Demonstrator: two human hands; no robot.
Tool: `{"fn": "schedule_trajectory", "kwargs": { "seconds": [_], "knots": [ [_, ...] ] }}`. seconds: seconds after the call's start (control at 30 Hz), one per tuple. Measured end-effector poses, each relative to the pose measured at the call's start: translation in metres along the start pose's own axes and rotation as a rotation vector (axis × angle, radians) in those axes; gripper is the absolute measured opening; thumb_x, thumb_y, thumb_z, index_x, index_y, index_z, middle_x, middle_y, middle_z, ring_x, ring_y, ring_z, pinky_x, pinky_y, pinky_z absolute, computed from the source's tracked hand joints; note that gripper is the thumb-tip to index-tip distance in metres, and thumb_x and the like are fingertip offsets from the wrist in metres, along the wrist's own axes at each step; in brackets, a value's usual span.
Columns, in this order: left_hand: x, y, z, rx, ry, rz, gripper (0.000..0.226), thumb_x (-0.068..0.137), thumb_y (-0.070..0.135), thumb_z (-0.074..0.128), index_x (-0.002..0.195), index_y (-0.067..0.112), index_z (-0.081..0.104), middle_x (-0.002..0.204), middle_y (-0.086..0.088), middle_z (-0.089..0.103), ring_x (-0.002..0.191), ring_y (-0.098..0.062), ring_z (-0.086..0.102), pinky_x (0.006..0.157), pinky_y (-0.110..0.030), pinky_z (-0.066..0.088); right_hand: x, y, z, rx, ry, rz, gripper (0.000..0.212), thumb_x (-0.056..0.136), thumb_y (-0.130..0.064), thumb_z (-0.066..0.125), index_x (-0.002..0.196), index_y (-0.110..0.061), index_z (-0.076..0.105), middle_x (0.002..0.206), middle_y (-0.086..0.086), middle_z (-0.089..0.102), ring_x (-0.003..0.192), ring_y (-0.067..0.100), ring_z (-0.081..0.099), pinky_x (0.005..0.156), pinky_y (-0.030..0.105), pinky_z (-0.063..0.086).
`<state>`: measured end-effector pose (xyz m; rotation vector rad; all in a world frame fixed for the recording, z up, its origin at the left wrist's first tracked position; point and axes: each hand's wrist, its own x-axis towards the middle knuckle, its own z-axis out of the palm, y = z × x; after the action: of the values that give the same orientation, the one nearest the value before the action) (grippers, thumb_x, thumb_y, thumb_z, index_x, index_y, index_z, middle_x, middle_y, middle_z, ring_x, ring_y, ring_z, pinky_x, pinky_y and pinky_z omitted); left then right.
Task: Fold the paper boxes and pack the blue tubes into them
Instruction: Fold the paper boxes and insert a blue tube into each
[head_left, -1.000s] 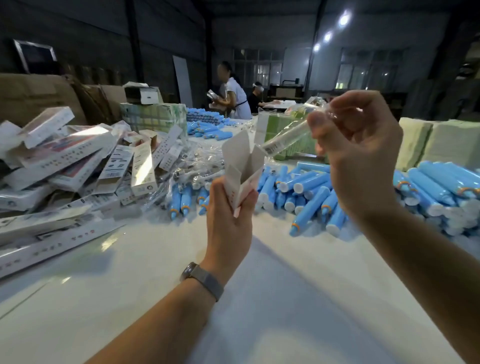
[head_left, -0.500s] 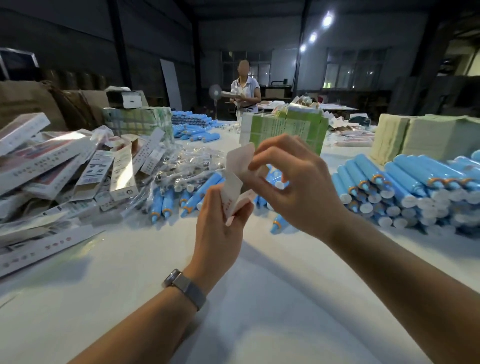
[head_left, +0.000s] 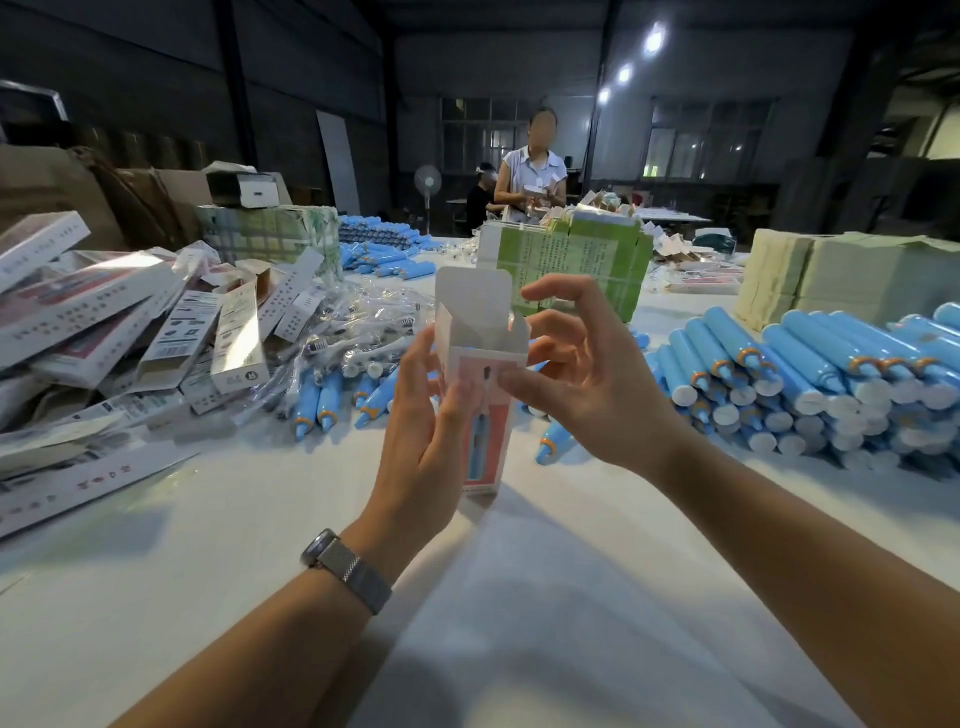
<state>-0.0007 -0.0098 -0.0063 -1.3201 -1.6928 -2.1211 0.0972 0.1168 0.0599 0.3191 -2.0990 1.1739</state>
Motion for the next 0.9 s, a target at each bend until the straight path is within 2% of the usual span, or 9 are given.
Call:
{"fn": "schedule_trajectory", "kwargs": {
  "seconds": [0.07, 0.13, 0.23, 0.3, 0.37, 0.43, 0.63, 0.73, 0.9],
  "knots": [
    [0.001, 0.005, 0.000, 0.105, 0.073, 0.085, 0.049, 0.096, 0.052, 0.041, 0.144, 0.042, 0.031, 0.120, 0.015, 0.058, 0.107, -0.014, 0.061, 0.085, -0.028, 0.054, -0.001, 0.001, 0.001, 0.019, 0.014, 0.012, 0.048, 0.078, -0.019, 0.077, 0.113, -0.030, 0.045, 0.099, 0.010, 0.069, 0.077, 0.018, 0.066, 0.073, 0.051, 0.054],
    [0.001, 0.010, -0.001, 0.154, 0.086, 0.186, 0.040, 0.100, 0.044, 0.039, 0.139, 0.052, 0.032, 0.112, 0.022, 0.061, 0.099, -0.016, 0.064, 0.079, -0.031, 0.055, -0.001, 0.000, 0.002, 0.034, 0.032, 0.021, 0.045, 0.076, -0.019, 0.078, 0.108, -0.032, 0.048, 0.098, 0.006, 0.069, 0.077, 0.020, 0.066, 0.072, 0.052, 0.055],
    [0.001, 0.012, -0.004, 0.175, 0.083, 0.226, 0.034, 0.101, 0.040, 0.038, 0.134, 0.049, 0.040, 0.116, 0.012, 0.064, 0.095, -0.018, 0.066, 0.076, -0.042, 0.058, -0.001, -0.001, 0.003, 0.024, 0.044, 0.017, 0.043, 0.075, -0.017, 0.079, 0.105, -0.034, 0.052, 0.095, -0.003, 0.070, 0.076, 0.021, 0.067, 0.071, 0.047, 0.057],
    [0.001, 0.012, -0.005, 0.186, 0.089, 0.224, 0.031, 0.102, 0.041, 0.037, 0.131, 0.048, 0.045, 0.115, 0.017, 0.063, 0.093, -0.018, 0.066, 0.074, -0.045, 0.058, 0.000, -0.001, 0.002, 0.039, 0.053, 0.011, 0.042, 0.076, -0.017, 0.079, 0.106, -0.034, 0.054, 0.092, -0.007, 0.070, 0.072, 0.015, 0.065, 0.068, 0.037, 0.056],
    [0.001, 0.014, -0.004, 0.199, 0.089, 0.225, 0.029, 0.102, 0.040, 0.038, 0.129, 0.047, 0.045, 0.111, 0.021, 0.063, 0.091, -0.017, 0.066, 0.071, -0.042, 0.058, 0.000, 0.000, 0.001, 0.054, 0.059, 0.008, 0.041, 0.076, -0.018, 0.078, 0.108, -0.031, 0.055, 0.092, -0.003, 0.070, 0.070, 0.013, 0.063, 0.069, 0.029, 0.054],
    [0.002, 0.015, -0.003, 0.207, 0.083, 0.214, 0.025, 0.101, 0.041, 0.038, 0.124, 0.047, 0.046, 0.108, 0.018, 0.064, 0.089, -0.018, 0.067, 0.069, -0.042, 0.058, 0.000, 0.001, 0.000, 0.050, 0.066, 0.011, 0.042, 0.076, -0.019, 0.078, 0.109, -0.029, 0.054, 0.093, 0.002, 0.070, 0.071, 0.013, 0.063, 0.069, 0.028, 0.054],
    [0.003, 0.015, -0.004, 0.201, 0.067, 0.210, 0.020, 0.102, 0.040, 0.038, 0.119, 0.045, 0.047, 0.101, 0.016, 0.064, 0.082, -0.021, 0.066, 0.064, -0.043, 0.057, -0.003, 0.005, 0.002, 0.020, 0.066, -0.029, 0.042, 0.080, -0.019, 0.076, 0.113, -0.031, 0.052, 0.097, 0.005, 0.070, 0.075, 0.020, 0.065, 0.070, 0.032, 0.058],
    [0.003, 0.015, -0.003, 0.200, 0.075, 0.217, 0.021, 0.102, 0.040, 0.038, 0.120, 0.044, 0.047, 0.100, 0.020, 0.064, 0.081, -0.019, 0.066, 0.064, -0.040, 0.058, -0.003, 0.003, 0.001, 0.004, 0.053, -0.031, 0.039, 0.083, -0.019, 0.075, 0.112, -0.034, 0.056, 0.100, 0.004, 0.070, 0.077, 0.011, 0.065, 0.070, 0.028, 0.056],
    [0.002, 0.015, -0.001, 0.193, 0.068, 0.234, 0.022, 0.102, 0.038, 0.038, 0.122, 0.041, 0.048, 0.101, 0.014, 0.065, 0.083, -0.021, 0.067, 0.066, -0.047, 0.056, -0.003, 0.002, 0.000, -0.076, 0.021, -0.029, 0.026, 0.086, -0.014, 0.072, 0.103, -0.031, 0.064, 0.091, -0.017, 0.065, 0.073, 0.005, 0.059, 0.065, 0.048, 0.054]
  ]
}}
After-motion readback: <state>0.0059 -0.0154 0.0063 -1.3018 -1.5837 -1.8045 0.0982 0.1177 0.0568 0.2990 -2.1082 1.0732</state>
